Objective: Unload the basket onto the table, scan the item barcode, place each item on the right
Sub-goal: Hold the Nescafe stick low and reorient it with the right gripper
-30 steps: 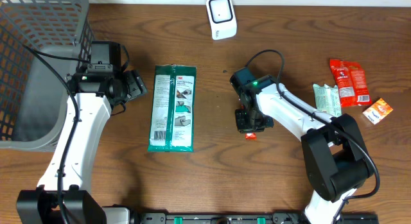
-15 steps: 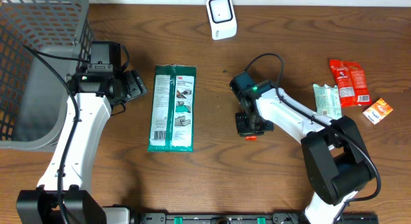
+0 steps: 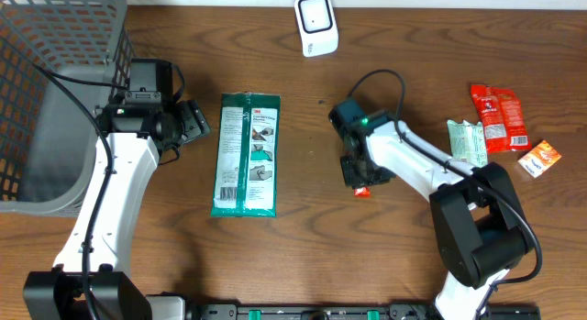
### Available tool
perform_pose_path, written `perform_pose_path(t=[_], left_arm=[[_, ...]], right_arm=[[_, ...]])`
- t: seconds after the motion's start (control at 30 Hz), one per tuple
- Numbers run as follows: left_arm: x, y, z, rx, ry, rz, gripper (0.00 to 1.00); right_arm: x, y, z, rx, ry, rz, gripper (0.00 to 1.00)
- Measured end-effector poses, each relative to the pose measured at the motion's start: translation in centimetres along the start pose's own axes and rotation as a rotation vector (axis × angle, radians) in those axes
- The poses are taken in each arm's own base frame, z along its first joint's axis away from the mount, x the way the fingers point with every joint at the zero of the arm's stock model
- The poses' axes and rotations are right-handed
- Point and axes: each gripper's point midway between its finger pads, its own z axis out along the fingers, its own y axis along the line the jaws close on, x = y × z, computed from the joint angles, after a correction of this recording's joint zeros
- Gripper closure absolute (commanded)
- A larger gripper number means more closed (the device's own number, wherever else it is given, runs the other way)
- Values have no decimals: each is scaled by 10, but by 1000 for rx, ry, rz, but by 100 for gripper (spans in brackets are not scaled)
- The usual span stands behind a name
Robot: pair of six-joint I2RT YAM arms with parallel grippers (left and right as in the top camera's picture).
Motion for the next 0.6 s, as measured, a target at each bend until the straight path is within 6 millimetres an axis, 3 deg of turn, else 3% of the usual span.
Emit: perform_pose_path(t=[0.07,0.13,0.33,0.47,0.6], left_arm=[[0,0,0,0,0,0,16],[0,0,0,0,0,0,16],[0,0,0,0,0,0,16],[0,0,0,0,0,0,16],[0,0,0,0,0,0,16]], right_arm=[[-5,0,-11,-1,3,-13,34],[-12,2,-24,-10,-9,-24,31],[-15,9,-29,-52,-11,5,46],[-12,12,-16,-64,-17,21,50],[-3,12,0,-63,-2,30,65]])
